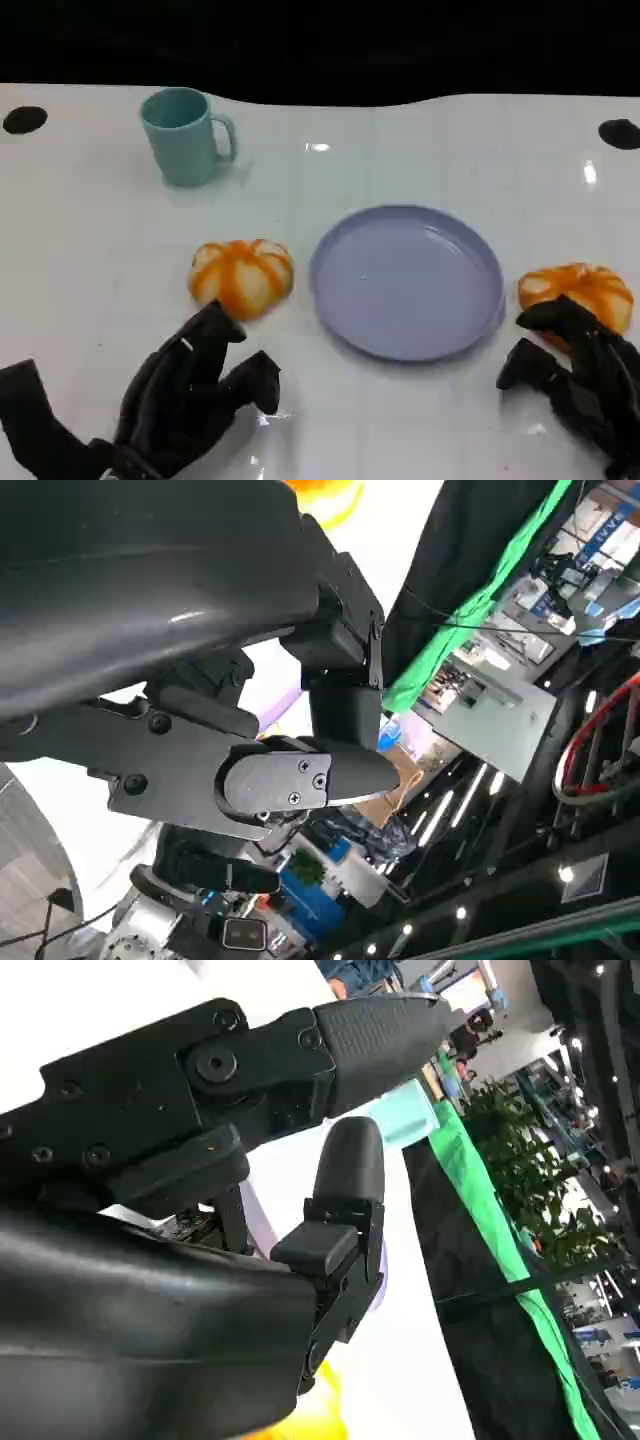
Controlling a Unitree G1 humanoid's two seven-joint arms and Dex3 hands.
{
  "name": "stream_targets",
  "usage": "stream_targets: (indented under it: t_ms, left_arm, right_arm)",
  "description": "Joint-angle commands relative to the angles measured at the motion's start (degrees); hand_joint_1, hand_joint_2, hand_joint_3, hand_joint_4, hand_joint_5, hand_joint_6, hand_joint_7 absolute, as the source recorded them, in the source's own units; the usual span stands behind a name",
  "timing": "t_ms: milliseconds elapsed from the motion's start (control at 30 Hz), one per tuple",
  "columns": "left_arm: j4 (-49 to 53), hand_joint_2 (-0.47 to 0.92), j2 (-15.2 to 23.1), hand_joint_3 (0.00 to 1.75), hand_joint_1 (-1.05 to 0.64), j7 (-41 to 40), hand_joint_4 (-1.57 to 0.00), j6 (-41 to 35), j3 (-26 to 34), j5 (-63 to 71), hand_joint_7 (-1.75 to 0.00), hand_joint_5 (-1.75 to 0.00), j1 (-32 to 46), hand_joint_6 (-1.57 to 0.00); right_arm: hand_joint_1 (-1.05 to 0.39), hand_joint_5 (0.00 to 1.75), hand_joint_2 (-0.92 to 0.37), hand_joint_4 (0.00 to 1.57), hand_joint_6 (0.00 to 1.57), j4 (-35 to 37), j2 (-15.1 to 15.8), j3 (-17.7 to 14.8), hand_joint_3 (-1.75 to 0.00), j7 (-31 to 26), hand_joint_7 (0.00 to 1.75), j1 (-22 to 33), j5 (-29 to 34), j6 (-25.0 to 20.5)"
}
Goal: Grasp the bread from the table and place it into the plate.
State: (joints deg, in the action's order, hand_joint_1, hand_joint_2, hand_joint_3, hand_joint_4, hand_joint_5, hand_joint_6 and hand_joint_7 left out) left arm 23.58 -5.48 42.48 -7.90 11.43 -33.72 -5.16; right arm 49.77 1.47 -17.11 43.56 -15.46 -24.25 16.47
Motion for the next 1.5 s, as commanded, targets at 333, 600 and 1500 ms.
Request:
stream_targets:
  t_ms: [333, 600, 1500]
  left_arm:
    - [-0.65, 0.92, 0.60, 0.38, -0.55, 0.08, -0.84, 0.40, -0.09, 0.18, -1.63, -1.75, 0.47, -0.67]
    - [-0.78, 0.92, 0.46, 0.32, -0.54, -0.05, -0.85, 0.64, -0.16, 0.02, -1.61, -1.75, 0.71, -0.67]
    - [-9.80, 0.92, 8.90, 0.09, -0.54, -14.36, -0.11, 33.32, -10.66, 33.42, -0.06, -0.79, 3.04, -0.37]
  right_arm:
    - [-0.56, 1.59, -0.92, 0.68, 0.65, 2.72, 0.93, 0.17, -0.25, 0.38, 1.21, 0.37, 1.10, 2.56]
    - [-0.54, 1.61, -0.92, 0.65, 0.62, 3.51, 0.99, -0.36, -0.24, 2.01, 1.22, 0.01, 0.07, 1.94]
    - [-0.54, 1.62, -0.92, 0.64, 0.62, 2.48, 0.22, 0.26, -0.24, 0.67, 1.22, 0.51, 1.27, 3.12]
